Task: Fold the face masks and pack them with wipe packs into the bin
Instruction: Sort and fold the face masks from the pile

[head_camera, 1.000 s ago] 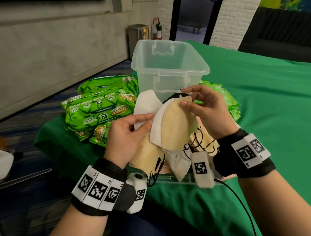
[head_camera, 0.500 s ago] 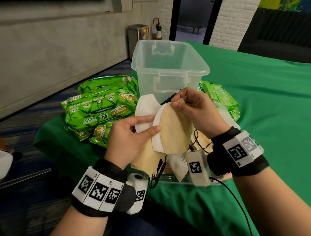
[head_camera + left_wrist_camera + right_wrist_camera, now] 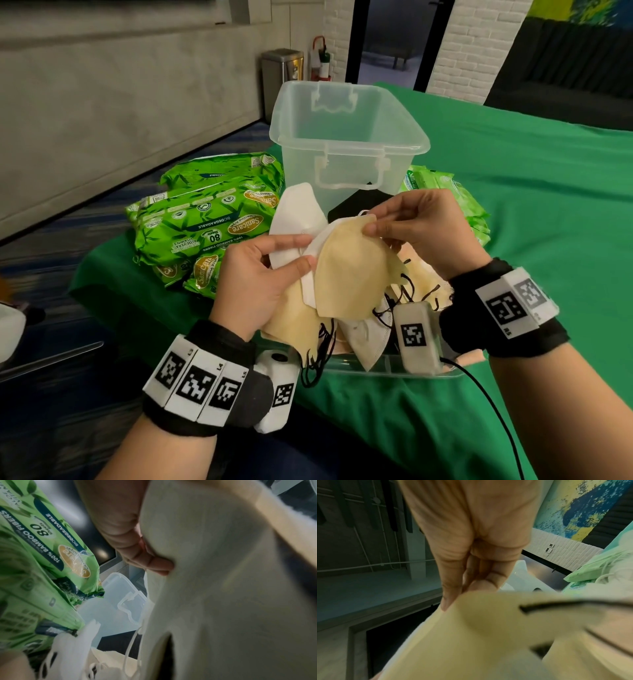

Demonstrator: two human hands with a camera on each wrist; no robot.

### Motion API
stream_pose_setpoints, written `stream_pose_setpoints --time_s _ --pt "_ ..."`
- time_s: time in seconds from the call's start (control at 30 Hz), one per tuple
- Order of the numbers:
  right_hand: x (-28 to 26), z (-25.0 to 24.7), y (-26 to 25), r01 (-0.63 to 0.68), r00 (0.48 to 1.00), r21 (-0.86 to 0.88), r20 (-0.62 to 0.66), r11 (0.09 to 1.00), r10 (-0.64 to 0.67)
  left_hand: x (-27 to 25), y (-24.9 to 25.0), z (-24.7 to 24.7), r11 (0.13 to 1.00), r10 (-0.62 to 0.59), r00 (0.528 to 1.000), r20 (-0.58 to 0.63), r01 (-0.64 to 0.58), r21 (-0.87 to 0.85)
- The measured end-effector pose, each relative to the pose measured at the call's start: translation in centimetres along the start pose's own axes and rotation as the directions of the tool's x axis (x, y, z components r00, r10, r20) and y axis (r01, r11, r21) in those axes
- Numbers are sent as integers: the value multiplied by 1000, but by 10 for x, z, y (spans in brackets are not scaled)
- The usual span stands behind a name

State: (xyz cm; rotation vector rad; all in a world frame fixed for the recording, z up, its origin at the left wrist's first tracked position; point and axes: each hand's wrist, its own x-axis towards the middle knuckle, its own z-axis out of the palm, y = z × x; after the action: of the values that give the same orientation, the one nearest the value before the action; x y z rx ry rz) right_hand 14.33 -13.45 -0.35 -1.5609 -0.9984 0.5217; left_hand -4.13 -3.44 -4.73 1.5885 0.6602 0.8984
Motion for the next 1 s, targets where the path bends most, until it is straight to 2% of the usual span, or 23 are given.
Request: stream_pose_setpoints --time_s 0.13,0.23,0.33,0.4,0.47,0.63,0.7,0.8,0.87,0.93,1.0 --pt "1 -5 3 65 997 43 -35 997 -63 1 0 -1 1000 8 1000 -26 -8 -15" --pt "1 -9 4 140 990 258 -58 956 -129 1 2 -1 999 13 999 -43 -14 -30" --pt "-2 -7 1 123 980 416 95 901 -178 0 4 0 999 32 999 -36 -33 -20" --pt "-3 -2 -1 96 963 315 210 944 -168 0 4 1 999 53 998 -29 -53 4" --pt "-2 6 -3 88 959 150 255 985 -124 -1 4 2 997 70 997 -25 -70 19" --pt "3 16 -5 93 979 -59 186 994 -80 -4 4 4 994 111 994 8 -111 0" --pt "3 15 -6 92 983 -10 161 996 -90 -4 3 3 992 124 992 -1 -124 3" --pt "-3 4 -13 58 974 294 195 954 -119 -1 0 1 994 108 993 -54 -108 8" --pt "-9 -2 -18 56 958 392 238 918 -160 0 -1 0 994 105 990 -95 -105 9" --pt "-9 -1 -19 89 956 313 240 946 -170 0 -2 2 992 124 987 -104 -123 17" --pt "-6 8 -14 116 972 117 190 986 -137 -2 0 5 989 148 985 -87 -147 27"
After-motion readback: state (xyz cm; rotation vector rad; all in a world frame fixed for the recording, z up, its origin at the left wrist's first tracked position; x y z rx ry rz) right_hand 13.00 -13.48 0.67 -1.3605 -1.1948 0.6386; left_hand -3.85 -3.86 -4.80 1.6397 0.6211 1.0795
